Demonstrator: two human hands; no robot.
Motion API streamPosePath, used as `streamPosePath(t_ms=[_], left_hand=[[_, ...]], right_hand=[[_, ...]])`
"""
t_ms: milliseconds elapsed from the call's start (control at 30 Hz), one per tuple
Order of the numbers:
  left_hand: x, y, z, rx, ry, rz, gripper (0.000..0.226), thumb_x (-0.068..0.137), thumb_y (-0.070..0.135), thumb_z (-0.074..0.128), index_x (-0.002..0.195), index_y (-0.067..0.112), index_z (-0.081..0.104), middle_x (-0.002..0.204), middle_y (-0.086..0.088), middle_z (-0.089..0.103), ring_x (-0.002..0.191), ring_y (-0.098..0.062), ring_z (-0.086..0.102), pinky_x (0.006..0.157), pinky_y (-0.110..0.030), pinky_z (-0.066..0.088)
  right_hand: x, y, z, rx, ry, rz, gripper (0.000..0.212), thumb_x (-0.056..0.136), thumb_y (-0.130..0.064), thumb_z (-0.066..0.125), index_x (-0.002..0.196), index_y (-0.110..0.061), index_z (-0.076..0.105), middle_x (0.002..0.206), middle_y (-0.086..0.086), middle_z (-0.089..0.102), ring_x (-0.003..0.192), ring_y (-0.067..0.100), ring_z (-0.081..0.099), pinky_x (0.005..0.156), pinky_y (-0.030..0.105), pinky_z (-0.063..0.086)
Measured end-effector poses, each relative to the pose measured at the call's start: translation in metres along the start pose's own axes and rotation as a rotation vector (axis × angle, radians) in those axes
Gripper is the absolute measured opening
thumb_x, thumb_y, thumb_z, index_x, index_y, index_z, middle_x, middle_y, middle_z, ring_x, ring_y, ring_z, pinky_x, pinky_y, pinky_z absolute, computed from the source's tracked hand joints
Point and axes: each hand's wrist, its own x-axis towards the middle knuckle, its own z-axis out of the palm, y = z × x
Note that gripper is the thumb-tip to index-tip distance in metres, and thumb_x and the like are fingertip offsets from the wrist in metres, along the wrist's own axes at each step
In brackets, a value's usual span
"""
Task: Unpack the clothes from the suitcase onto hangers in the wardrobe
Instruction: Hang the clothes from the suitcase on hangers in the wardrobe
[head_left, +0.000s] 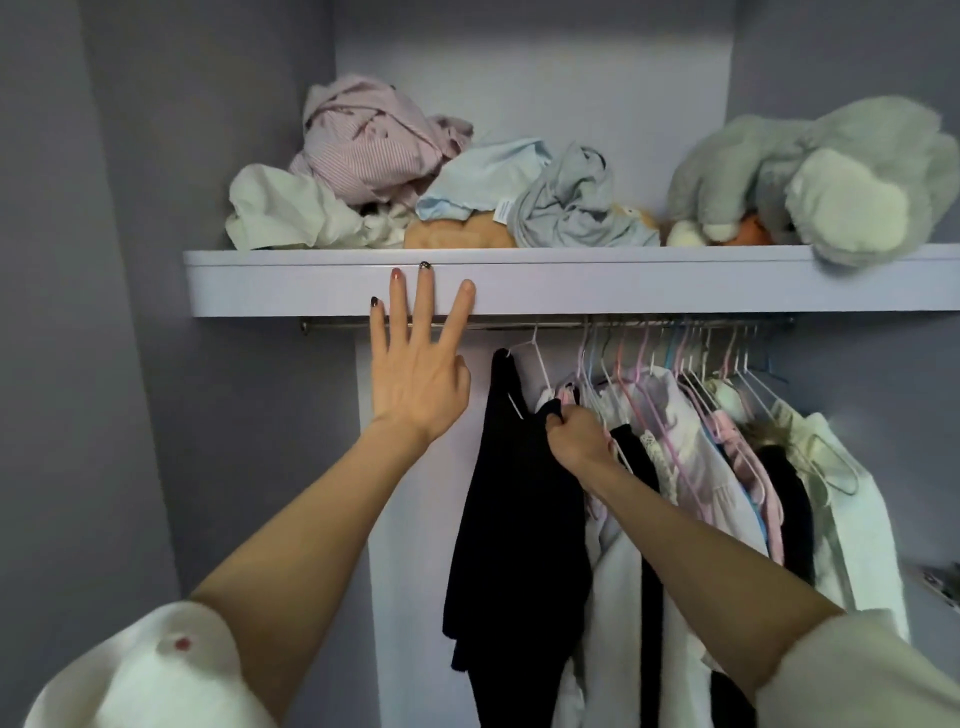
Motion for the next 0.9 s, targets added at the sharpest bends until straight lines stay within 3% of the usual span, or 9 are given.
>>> streamPosePath(t_ms=[100,233,333,400,433,533,700,833,900], left_hand=[[0.001,-0.001,0.015,0.053,0.03,-0.021,0.086,0.077,0.026,0.062,0.148,0.021,0.014,0.153,-0.021,0.018,0.139,-0.047,0.013,0.11,-0.059,0.014],[0.002,-0.003,0.024,0.1,0.093,-0.029,0.092,0.07,0.029,0.069,0.146,0.021,0.017,0.151,-0.02,0.024,0.138,-0.045,0.02,0.108,-0.059,0.019],[0.002,-0.003,0.022,0.127,0.091,-0.027,0.094,0.067,0.027,0.072,0.145,0.021,0.02,0.15,-0.02,0.027,0.137,-0.045,0.023,0.107,-0.059,0.022],[0.002,-0.002,0.02,0.132,0.072,-0.025,0.095,0.066,0.026,0.072,0.145,0.021,0.021,0.149,-0.02,0.028,0.136,-0.045,0.025,0.107,-0.059,0.023],[0.001,-0.002,0.018,0.129,0.053,-0.028,0.095,0.065,0.025,0.073,0.145,0.021,0.021,0.149,-0.02,0.029,0.136,-0.046,0.025,0.107,-0.059,0.024],[0.001,-0.001,0.007,0.105,-0.033,-0.04,0.096,0.069,0.024,0.069,0.146,0.022,0.012,0.152,-0.02,0.022,0.139,-0.045,0.018,0.11,-0.058,0.019],[-0.005,0.005,-0.024,0.029,-0.325,-0.064,0.086,0.089,0.03,0.047,0.146,0.028,-0.017,0.155,-0.013,-0.019,0.141,-0.038,-0.018,0.114,-0.055,0.002],[-0.027,0.012,-0.048,-0.061,-0.499,-0.09,0.078,0.092,0.03,0.042,0.147,0.028,-0.013,0.154,-0.011,-0.021,0.142,-0.034,-0.019,0.114,-0.057,0.003],[-0.045,0.02,-0.059,-0.095,-0.576,-0.088,0.073,0.094,0.032,0.039,0.148,0.027,-0.011,0.155,-0.011,-0.019,0.142,-0.034,-0.019,0.114,-0.056,0.002]], right_hand=[[0.016,0.005,0.005,-0.049,-0.001,0.03,0.02,0.095,-0.014,0.041,0.086,-0.002,0.054,0.082,0.01,0.05,0.089,0.028,0.054,0.069,0.024,0.034],[0.024,0.019,0.013,-0.119,-0.017,0.149,0.02,0.092,-0.01,0.042,0.082,-0.001,0.058,0.074,0.006,0.051,0.071,0.022,0.053,0.048,0.019,0.035],[0.026,0.021,0.016,-0.093,-0.016,0.191,0.026,0.093,-0.009,0.041,0.103,0.007,0.059,0.074,0.007,0.051,0.078,0.023,0.051,0.049,0.02,0.034],[0.023,0.019,0.012,-0.093,-0.037,0.199,0.032,0.096,-0.013,0.039,0.114,0.007,0.055,0.084,0.01,0.059,0.091,0.027,0.055,0.059,0.022,0.042],[0.02,0.018,0.01,-0.105,-0.04,0.202,0.035,0.097,-0.018,0.039,0.119,0.006,0.053,0.101,0.014,0.062,0.104,0.03,0.055,0.075,0.025,0.045],[0.009,0.016,0.004,-0.096,-0.087,0.198,0.04,0.098,-0.023,0.039,0.129,0.001,0.048,0.131,0.018,0.052,0.126,0.032,0.043,0.101,0.03,0.035],[-0.026,0.004,-0.014,-0.099,-0.132,0.15,0.041,0.095,-0.011,0.041,0.136,-0.005,0.042,0.143,0.015,0.038,0.131,0.031,0.038,0.104,0.029,0.034],[-0.061,0.002,-0.031,-0.058,-0.157,0.109,0.043,0.093,-0.007,0.041,0.135,-0.004,0.043,0.15,0.013,0.029,0.135,0.025,0.037,0.108,0.024,0.029],[-0.084,0.007,-0.041,-0.05,-0.146,0.091,0.041,0.092,-0.004,0.04,0.133,-0.004,0.047,0.146,0.013,0.037,0.131,0.026,0.042,0.106,0.022,0.031]])
